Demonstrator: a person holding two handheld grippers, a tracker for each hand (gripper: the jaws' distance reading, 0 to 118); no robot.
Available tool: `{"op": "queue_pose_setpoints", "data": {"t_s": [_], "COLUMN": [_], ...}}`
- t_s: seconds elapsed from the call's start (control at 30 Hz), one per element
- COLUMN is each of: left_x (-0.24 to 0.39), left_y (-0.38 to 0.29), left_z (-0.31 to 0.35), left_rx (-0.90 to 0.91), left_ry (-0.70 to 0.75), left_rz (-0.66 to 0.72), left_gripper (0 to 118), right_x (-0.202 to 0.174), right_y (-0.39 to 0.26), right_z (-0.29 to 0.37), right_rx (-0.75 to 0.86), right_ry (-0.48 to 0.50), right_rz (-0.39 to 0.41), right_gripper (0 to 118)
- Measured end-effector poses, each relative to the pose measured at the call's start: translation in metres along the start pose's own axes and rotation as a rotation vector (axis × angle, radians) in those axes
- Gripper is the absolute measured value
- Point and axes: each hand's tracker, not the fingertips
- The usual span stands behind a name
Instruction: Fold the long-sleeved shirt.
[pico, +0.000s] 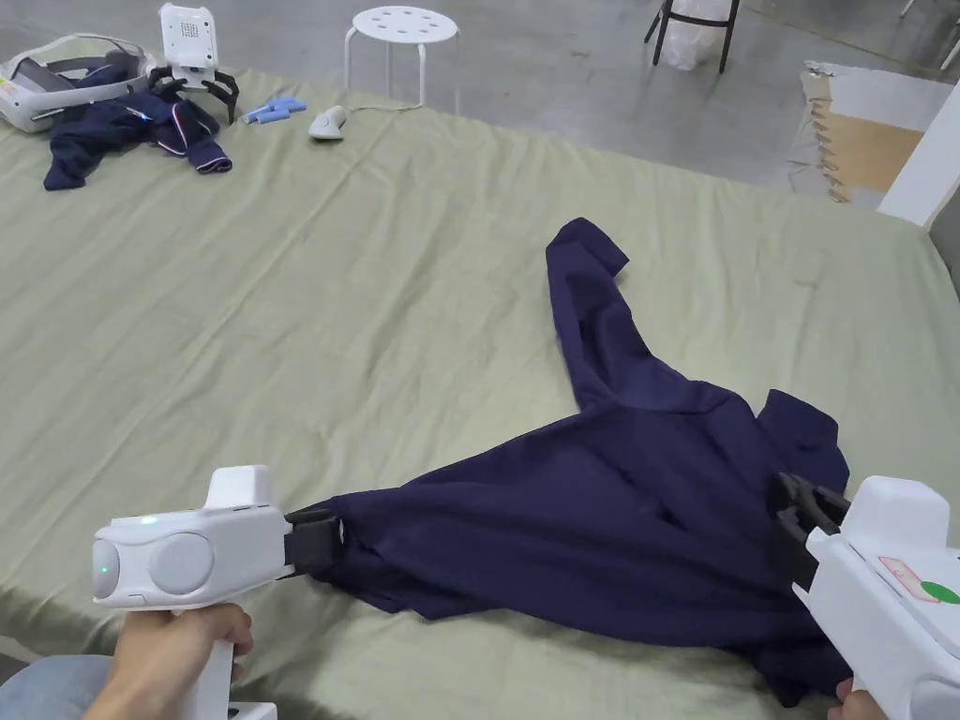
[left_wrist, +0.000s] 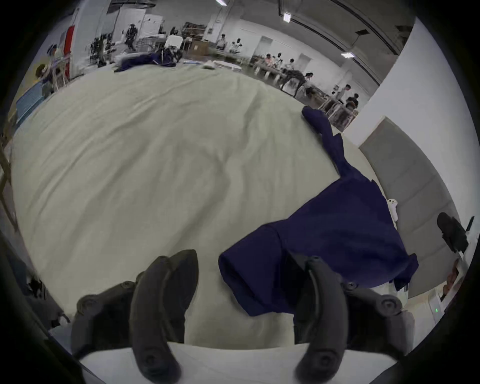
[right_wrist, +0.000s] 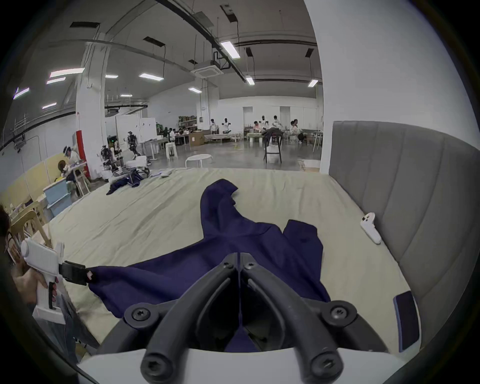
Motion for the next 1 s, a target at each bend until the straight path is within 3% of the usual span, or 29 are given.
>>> {"op": "queue_pose_setpoints", "data": {"t_s": [0.03, 0.07, 0.13, 0.23, 0.27, 0.3, 0.33, 0.37, 0.4, 0.67, 0.73, 0.77, 0.87, 1.0], "left_x": [0.0, 0.0, 0.001, 0.0, 0.002, 0.003, 0.0, 0.0, 0.0, 0.003, 0.003, 0.003, -0.001, -0.007], "left_y": [-0.001, -0.006, -0.009, -0.004, -0.005, -0.005, -0.003, -0.002, -0.002, 0.001, 0.002, 0.001, 0.002, 0.001], "left_z": [-0.003, 0.008, 0.009, 0.013, 0.014, 0.015, 0.012, 0.013, 0.014, 0.021, 0.019, 0.019, 0.018, 0.014], "left_rx": [0.007, 0.022, 0.05, 0.077, 0.081, 0.082, 0.082, 0.078, 0.079, 0.045, 0.039, 0.04, 0.032, 0.021], "left_ry": [-0.006, -0.012, -0.021, -0.02, -0.014, -0.017, -0.019, -0.023, -0.023, -0.042, -0.046, -0.042, -0.049, -0.05], "left_rz": [-0.015, -0.034, -0.007, -0.031, -0.044, -0.053, -0.054, -0.052, -0.053, -0.007, -0.013, -0.014, 0.0, 0.005], "left_gripper": [69, 57, 9, 8, 8, 8, 8, 8, 8, 7, 7, 7, 7, 7], "right_x": [0.0, 0.001, 0.004, 0.007, 0.01, 0.012, 0.015, 0.019, 0.025, 0.067, 0.073, 0.077, 0.083, 0.076], "right_y": [0.0, -0.001, -0.003, 0.002, 0.007, 0.013, 0.018, 0.026, 0.034, 0.089, 0.099, 0.101, 0.096, 0.096], "right_z": [-0.002, -0.004, -0.009, -0.021, -0.031, -0.043, -0.054, -0.073, -0.084, -0.276, -0.298, -0.315, -0.349, -0.362], "right_rx": [-0.004, -0.01, -0.024, -0.047, -0.066, -0.087, -0.114, -0.14, -0.081, -0.348, -0.417, -0.46, -0.555, -0.643], "right_ry": [0.002, 0.004, 0.009, 0.02, 0.034, 0.054, 0.053, 0.079, 0.127, 0.115, 0.114, 0.117, 0.117, 0.16], "right_rz": [-0.004, -0.006, -0.007, -0.007, -0.004, -0.006, -0.001, 0.008, 0.03, 0.11, 0.066, 0.046, 0.016, -0.004], "right_gripper": [0, 0, 0, 0, 9, 31, 68, 112, 118, 117, 107, 93, 81, 77]}}
